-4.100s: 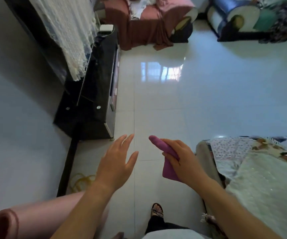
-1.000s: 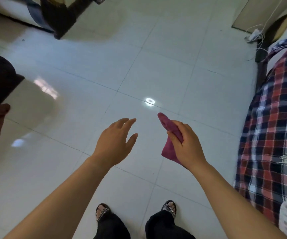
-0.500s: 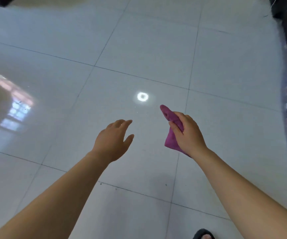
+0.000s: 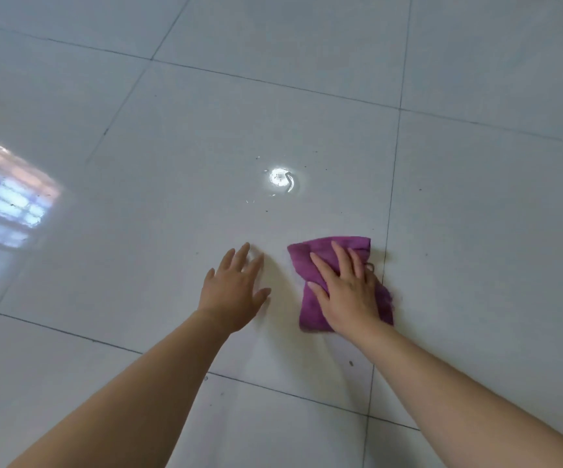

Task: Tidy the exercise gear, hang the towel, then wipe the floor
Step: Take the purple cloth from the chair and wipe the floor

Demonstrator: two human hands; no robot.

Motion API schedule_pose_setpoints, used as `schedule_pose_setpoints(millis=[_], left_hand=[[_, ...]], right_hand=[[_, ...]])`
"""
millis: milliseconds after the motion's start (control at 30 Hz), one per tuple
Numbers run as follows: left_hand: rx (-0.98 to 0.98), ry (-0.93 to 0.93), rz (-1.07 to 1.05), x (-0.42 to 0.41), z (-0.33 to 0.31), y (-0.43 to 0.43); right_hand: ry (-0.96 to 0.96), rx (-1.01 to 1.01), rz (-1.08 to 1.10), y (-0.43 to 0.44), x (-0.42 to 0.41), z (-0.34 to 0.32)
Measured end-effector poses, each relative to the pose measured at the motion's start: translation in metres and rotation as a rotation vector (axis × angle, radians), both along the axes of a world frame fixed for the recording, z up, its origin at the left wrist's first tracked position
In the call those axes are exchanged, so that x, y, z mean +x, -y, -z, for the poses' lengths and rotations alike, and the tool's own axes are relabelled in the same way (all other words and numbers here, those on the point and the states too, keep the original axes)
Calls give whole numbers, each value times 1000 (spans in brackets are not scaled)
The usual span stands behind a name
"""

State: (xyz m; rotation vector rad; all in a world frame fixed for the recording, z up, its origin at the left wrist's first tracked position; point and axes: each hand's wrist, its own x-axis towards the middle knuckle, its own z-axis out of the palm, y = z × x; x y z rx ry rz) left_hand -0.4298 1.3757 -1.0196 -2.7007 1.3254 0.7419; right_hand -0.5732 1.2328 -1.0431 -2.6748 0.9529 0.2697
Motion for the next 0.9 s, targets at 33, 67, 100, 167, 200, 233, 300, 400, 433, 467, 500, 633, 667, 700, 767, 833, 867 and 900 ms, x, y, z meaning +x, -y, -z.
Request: schedule_pose_setpoints(millis=[33,67,100,167,200,233,300,400,433,467,500,633,667,700,767,833,867,900], left_hand=[[14,-6,-1,1,3,-2],[19,-5,3,3,6,-2],[15,9,13,7,10,-2],[-8,57,46,17,16,3],[-22,79,57,23,19,6],[-37,97,60,29,23,10],[-61,134,64,44,30,19],[-103,170,92,69,39,34],[-113,172,107,77,41,37],[-123,174,127,83,43,39],[-137,172,144,88,44,41],[-252,169,114,90,51,37],[-266,174,111,89,52,37],[-273,176,110,90,52,36],[-287,171,110,92,52,36],[-302,162,105,92,52,36],[-311,156,98,92,52,36],[-316,149,93,92,52,36]], right_hand=[[-1,-34,-28,-5,-3,8],[20,-59,-31,-8,-4,13],[36,-76,-26,-9,-2,17],[43,-91,-17,-5,9,23],[52,-93,-13,-1,17,25],[65,-95,-2,4,28,25],[78,-108,36,14,49,26],[106,-156,72,18,60,29],[118,-173,72,16,55,31],[126,-187,73,12,47,32],[133,-197,73,6,38,32],[105,-220,117,7,37,33],[100,-232,155,14,50,33],[84,-219,194,22,66,33],[61,-179,253,33,90,31],[88,-198,234,30,89,33],[96,-206,190,23,82,34],[93,-205,144,17,72,33]])
